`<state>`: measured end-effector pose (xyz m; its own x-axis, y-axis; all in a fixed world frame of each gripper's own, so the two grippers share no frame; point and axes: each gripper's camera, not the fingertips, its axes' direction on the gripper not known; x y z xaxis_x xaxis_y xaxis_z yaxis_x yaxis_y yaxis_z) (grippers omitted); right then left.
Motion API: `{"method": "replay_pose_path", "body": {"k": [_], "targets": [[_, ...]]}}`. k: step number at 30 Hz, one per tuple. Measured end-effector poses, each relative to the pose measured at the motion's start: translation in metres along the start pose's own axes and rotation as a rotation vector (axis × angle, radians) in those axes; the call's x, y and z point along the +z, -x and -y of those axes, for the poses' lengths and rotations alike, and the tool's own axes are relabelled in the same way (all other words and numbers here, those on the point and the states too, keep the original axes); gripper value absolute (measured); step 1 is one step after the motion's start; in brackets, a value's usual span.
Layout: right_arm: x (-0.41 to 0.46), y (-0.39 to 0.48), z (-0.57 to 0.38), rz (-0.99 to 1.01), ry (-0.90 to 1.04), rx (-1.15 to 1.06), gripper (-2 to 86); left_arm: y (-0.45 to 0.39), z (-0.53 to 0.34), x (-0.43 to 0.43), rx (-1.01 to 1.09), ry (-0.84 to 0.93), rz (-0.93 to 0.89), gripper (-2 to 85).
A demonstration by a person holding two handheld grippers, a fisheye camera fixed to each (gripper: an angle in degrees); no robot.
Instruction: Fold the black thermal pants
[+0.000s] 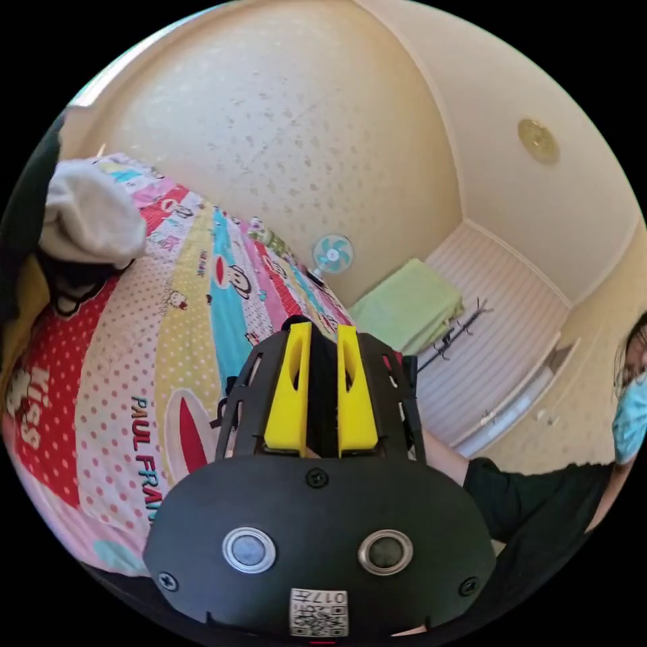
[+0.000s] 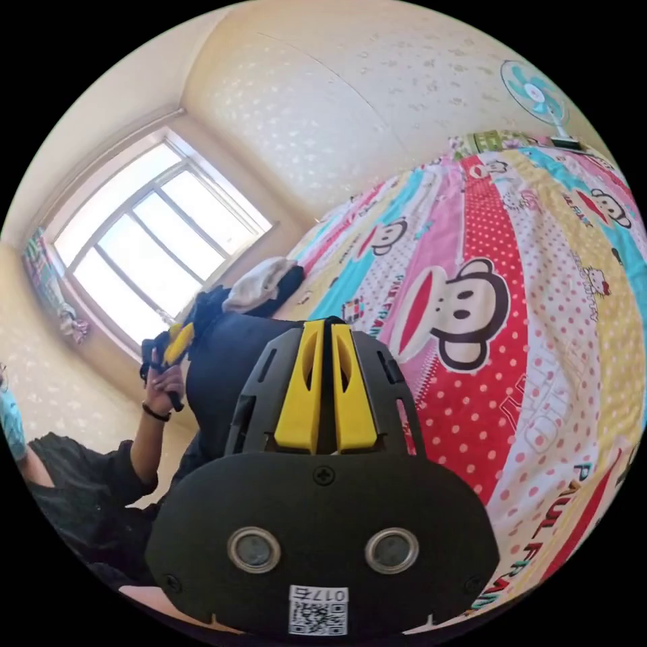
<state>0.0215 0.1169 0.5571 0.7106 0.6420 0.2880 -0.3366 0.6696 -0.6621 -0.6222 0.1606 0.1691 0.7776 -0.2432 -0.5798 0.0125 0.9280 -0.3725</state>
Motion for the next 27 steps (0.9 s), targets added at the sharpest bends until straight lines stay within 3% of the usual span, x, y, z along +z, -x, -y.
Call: {"method": "replay_pose_path", "body": {"k": [3,7,12,17,19,20,22,27], "targets": [[0.006,-0.028,-0.008,0.084,-0.057,0.036,3.4,-0.003,-0.036,-0.014,0.008,-0.132,-0.038,6.4],[-0.012,-0.051,-0.009,0.187,-0.114,0.061,5.5,-0.049,-0.031,0.03,0.228,0.086,0.04,6.5],[-0.069,-0.043,-0.033,0.241,-0.277,0.017,10.0,-0.121,0.013,0.119,0.522,0.295,-0.006,6.5],[-0.105,-0.04,-0.132,0.303,-0.427,0.105,13.7,-0.122,0.031,0.245,0.676,0.602,0.204,7.5],[-0.093,-0.042,-0.17,0.375,-0.413,0.162,14.7,-0.064,0.013,0.31,0.585,0.849,0.41,8.2],[-0.08,-0.043,-0.194,0.421,-0.396,0.2,15.8,-0.049,0.009,0.317,0.556,0.881,0.396,8.3],[-0.062,-0.04,-0.221,0.477,-0.398,0.235,17.9,-0.02,0.025,0.3,0.45,0.777,0.299,6.8],[-0.039,-0.027,-0.208,0.456,-0.463,0.122,23.0,0.018,0.061,0.28,0.249,0.745,0.157,1.7]]}}
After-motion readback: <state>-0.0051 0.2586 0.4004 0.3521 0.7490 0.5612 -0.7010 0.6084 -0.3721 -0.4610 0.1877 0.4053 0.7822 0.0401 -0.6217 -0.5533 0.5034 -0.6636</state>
